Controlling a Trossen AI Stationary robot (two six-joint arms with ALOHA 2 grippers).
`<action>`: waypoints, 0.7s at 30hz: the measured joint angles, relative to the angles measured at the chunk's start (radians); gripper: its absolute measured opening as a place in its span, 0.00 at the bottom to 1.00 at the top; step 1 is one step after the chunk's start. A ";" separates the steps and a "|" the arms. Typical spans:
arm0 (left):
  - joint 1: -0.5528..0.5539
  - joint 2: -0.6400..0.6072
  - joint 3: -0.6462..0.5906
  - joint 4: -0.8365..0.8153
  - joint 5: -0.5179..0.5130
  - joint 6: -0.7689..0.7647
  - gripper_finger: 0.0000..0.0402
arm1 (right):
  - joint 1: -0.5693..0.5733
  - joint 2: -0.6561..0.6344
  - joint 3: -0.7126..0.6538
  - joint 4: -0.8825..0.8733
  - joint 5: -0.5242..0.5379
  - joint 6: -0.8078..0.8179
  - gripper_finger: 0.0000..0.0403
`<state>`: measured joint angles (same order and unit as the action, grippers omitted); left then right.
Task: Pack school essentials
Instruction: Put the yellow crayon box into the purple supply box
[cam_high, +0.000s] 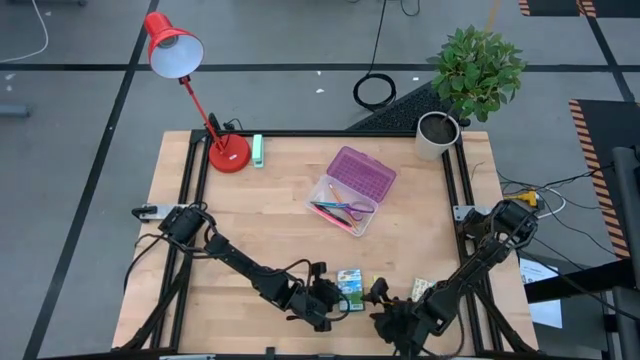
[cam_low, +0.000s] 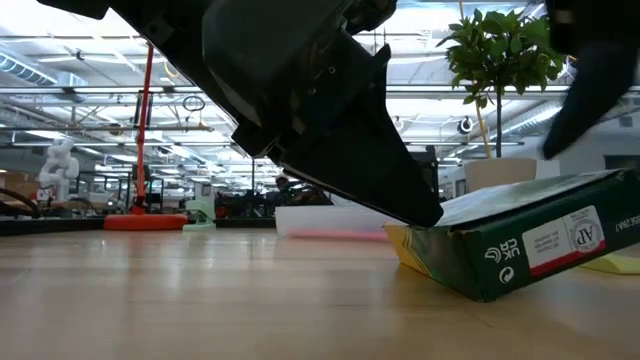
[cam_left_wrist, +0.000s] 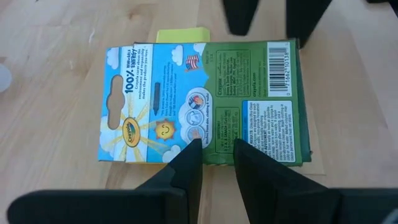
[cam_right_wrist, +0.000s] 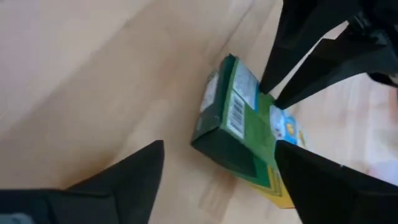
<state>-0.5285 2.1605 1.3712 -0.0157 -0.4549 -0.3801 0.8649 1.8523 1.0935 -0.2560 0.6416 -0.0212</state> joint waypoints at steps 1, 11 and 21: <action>0.000 0.000 0.000 -0.003 0.000 0.000 0.23 | -0.008 0.000 0.000 0.000 -0.004 -0.029 0.78; 0.000 0.000 0.000 -0.019 0.000 0.003 0.23 | -0.055 0.000 0.000 -0.008 -0.042 -0.302 0.79; 0.001 0.001 -0.001 -0.023 0.001 0.006 0.23 | -0.091 0.000 0.000 0.037 -0.041 -0.532 0.78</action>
<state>-0.5272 2.1610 1.3699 -0.0391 -0.4541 -0.3739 0.7735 1.8523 1.0939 -0.2188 0.6010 -0.5530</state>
